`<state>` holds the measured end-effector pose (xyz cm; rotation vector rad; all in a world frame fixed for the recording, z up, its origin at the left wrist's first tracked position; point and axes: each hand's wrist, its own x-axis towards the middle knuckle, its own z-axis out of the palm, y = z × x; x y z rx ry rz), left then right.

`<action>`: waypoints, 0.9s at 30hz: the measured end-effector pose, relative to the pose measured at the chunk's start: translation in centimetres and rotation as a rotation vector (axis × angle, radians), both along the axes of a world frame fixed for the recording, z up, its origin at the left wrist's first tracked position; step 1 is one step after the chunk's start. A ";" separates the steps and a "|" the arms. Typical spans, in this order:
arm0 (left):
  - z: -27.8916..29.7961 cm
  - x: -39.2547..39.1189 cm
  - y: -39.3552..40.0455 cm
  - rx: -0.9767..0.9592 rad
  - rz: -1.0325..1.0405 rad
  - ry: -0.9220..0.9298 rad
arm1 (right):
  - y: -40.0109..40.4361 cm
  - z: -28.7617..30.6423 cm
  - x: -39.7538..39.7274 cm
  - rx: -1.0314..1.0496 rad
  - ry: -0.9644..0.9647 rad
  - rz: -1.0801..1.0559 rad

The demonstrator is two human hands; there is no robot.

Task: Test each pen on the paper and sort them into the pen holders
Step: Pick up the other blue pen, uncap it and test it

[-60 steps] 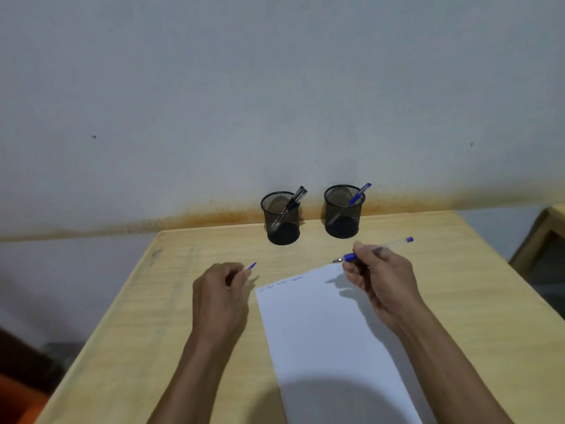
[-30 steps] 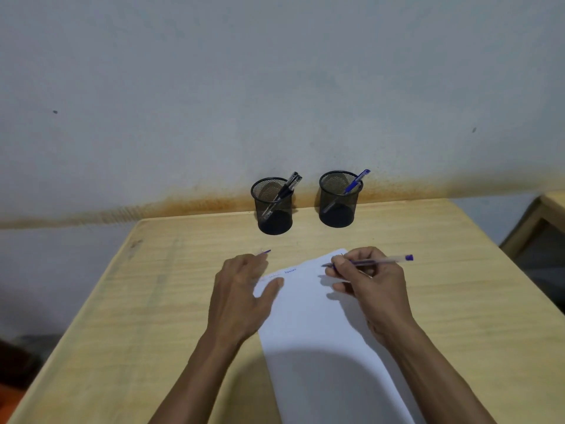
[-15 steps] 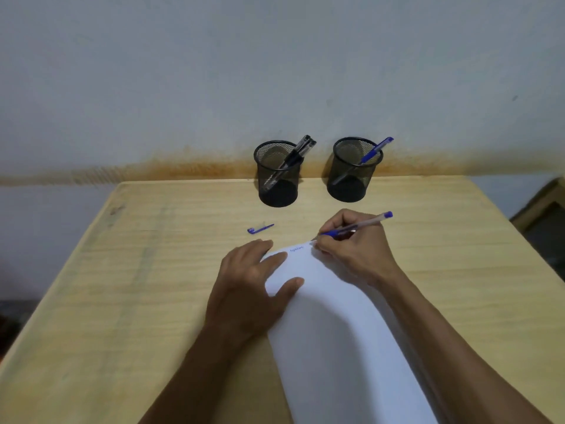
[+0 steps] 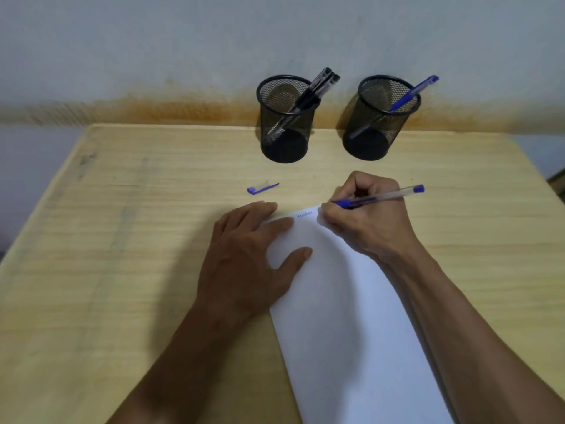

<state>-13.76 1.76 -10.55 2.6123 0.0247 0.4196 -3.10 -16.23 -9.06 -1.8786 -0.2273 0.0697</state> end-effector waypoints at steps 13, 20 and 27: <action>0.1 -0.1 -0.2 -0.023 0.016 0.021 | 0.1 -0.2 0.2 0.068 0.042 0.018; 0.2 -0.1 -0.2 -0.030 0.009 0.024 | 0.1 -0.3 0.3 0.032 0.013 0.008; 0.3 -0.1 -0.2 -0.040 0.007 0.023 | 0.1 -0.3 0.3 0.049 0.017 0.000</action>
